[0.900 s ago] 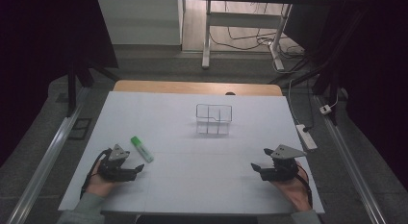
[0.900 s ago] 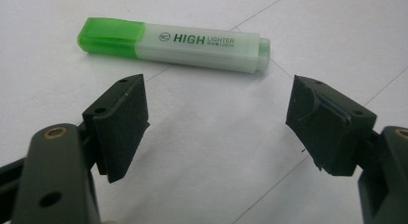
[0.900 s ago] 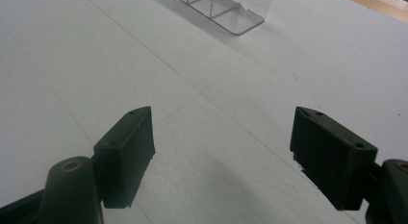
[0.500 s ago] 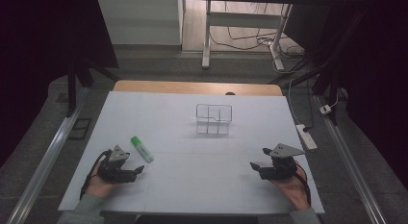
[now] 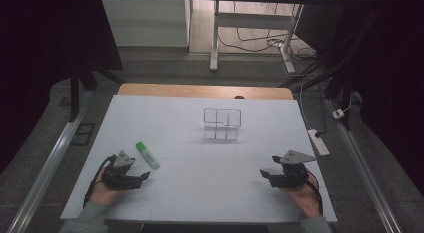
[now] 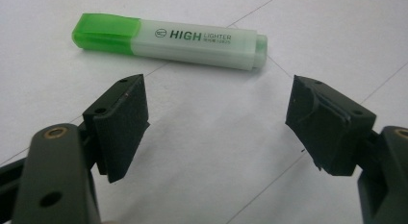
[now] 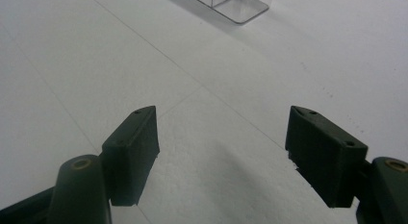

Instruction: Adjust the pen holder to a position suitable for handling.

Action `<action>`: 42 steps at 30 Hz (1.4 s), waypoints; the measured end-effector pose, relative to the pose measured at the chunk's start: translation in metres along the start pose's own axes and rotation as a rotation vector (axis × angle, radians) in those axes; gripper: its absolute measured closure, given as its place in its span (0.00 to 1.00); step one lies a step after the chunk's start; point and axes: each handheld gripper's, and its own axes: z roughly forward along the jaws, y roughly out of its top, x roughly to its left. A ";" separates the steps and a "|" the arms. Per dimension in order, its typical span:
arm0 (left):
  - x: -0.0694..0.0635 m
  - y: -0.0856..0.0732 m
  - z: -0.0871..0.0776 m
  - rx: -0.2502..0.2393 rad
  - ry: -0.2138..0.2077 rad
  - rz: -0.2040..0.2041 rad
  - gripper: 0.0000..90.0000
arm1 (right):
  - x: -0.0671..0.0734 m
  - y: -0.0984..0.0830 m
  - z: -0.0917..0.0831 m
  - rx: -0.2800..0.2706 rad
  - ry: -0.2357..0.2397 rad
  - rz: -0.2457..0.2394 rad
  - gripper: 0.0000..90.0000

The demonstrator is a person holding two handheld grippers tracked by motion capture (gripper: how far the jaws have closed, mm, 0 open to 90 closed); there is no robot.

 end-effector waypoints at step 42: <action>0.078 0.045 0.020 -0.035 0.074 -0.030 0.77 | 0.000 -0.007 -0.002 0.027 -0.027 0.005 0.31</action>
